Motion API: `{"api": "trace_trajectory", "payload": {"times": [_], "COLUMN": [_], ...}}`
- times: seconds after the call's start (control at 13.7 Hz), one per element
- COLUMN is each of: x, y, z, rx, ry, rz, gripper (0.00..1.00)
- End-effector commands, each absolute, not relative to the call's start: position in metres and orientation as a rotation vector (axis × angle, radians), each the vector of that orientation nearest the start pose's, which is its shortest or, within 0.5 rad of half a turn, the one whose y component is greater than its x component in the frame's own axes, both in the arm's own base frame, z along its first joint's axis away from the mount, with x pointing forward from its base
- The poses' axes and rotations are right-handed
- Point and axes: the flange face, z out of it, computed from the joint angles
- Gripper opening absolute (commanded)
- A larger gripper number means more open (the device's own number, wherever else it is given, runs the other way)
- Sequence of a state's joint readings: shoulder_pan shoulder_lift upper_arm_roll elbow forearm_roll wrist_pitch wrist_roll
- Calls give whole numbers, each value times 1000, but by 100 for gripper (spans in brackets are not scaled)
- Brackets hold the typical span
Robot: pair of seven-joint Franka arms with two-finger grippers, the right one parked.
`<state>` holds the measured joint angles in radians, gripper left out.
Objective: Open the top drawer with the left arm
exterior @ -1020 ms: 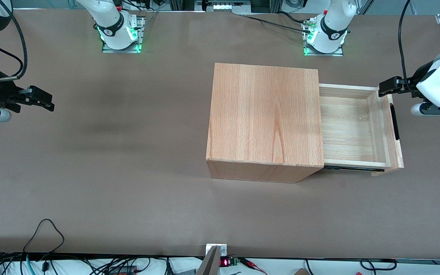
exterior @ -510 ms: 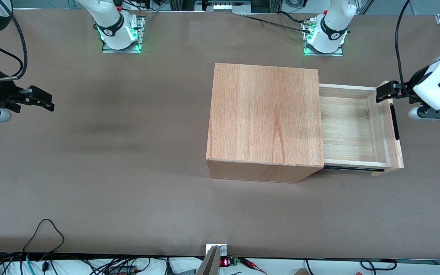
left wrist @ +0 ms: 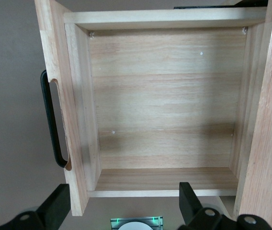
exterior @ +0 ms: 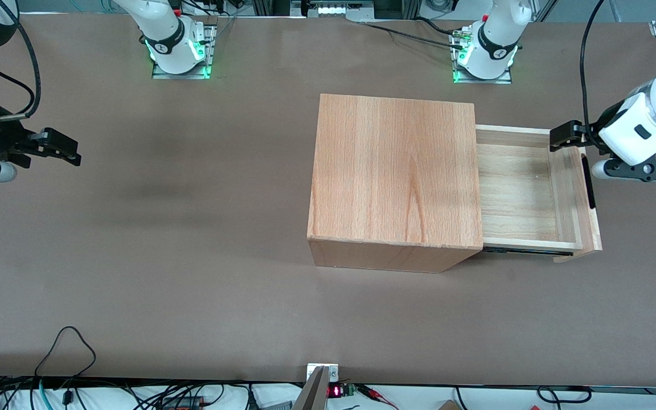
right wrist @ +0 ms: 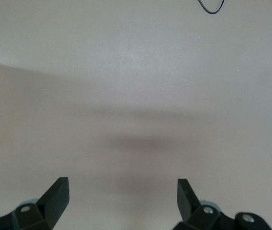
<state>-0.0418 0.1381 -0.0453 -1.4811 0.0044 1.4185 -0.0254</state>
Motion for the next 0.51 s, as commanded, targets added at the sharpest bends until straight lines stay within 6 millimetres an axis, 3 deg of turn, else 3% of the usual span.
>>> {"api": "trace_trajectory", "payload": {"times": [0.0, 0.44], "x": [578, 581], "y": [-53, -52], "z": [573, 573], "rx": [-3082, -3086], "ry": [113, 116], "rz": [341, 322], "gripper": [100, 100]}}
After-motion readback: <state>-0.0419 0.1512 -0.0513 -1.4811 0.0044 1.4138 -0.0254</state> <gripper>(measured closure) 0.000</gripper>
